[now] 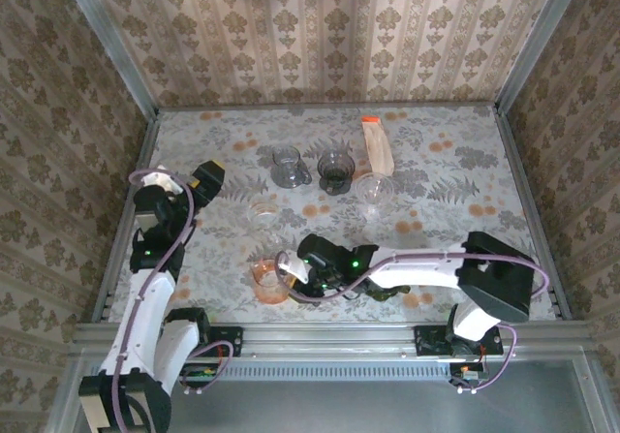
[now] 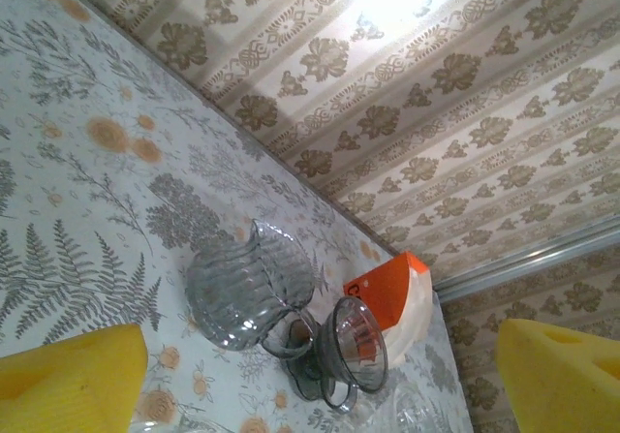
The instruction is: Place the coffee filter in the dripper
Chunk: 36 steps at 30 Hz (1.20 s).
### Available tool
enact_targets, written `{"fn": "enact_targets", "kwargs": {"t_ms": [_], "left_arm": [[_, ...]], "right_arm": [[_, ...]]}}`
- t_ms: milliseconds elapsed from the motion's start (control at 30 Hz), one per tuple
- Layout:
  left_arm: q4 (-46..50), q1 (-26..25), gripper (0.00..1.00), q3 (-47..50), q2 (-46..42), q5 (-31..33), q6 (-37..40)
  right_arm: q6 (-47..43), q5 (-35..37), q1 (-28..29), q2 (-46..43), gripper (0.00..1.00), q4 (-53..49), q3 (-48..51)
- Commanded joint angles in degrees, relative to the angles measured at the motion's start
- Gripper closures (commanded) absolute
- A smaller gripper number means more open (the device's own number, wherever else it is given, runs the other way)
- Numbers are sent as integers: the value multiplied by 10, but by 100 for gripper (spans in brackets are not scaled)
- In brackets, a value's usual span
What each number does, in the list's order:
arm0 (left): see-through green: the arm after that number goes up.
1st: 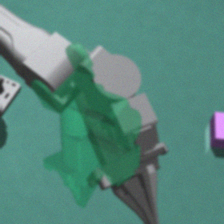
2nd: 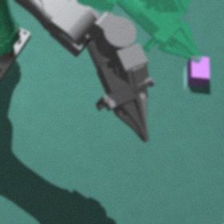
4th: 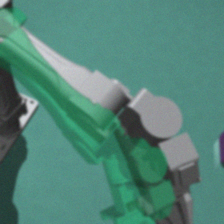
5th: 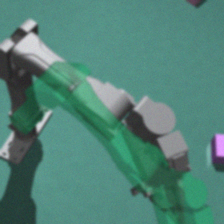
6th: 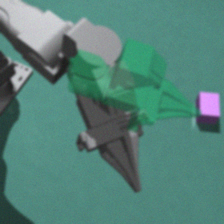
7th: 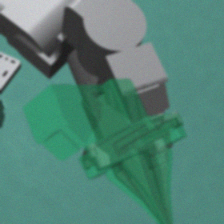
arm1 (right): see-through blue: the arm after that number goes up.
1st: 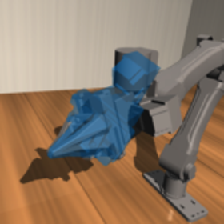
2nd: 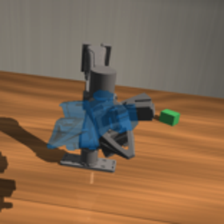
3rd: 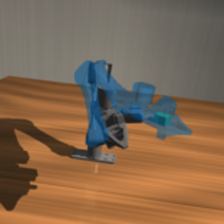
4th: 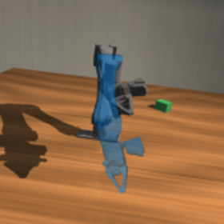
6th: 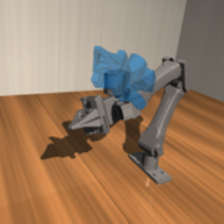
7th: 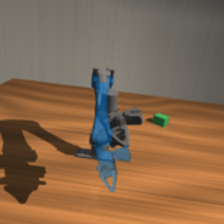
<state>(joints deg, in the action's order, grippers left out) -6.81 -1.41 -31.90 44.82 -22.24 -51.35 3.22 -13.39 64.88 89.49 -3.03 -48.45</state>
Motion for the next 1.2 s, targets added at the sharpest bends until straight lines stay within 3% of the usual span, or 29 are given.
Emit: {"fn": "enact_targets", "kwargs": {"t_ms": [0,167,333,600,933,1167], "left_arm": [[-3,-13,7,-19,-16,2,7],[21,-26,7,-17,-35,-6,5],[28,-29,7,3,-67,-5,1],[26,-31,7,16,-79,-12,-5],[15,-34,7,25,-78,-15,-7],[9,-34,7,29,-70,-16,-9]], "right_arm": [[-12,43,2,-75,93,-39,14],[-13,86,-14,-164,94,-98,36],[2,98,-82,-223,95,-121,59],[20,112,-175,-153,98,-83,50],[33,111,-177,-81,97,-75,44],[54,110,-162,-65,86,-73,45]]}}
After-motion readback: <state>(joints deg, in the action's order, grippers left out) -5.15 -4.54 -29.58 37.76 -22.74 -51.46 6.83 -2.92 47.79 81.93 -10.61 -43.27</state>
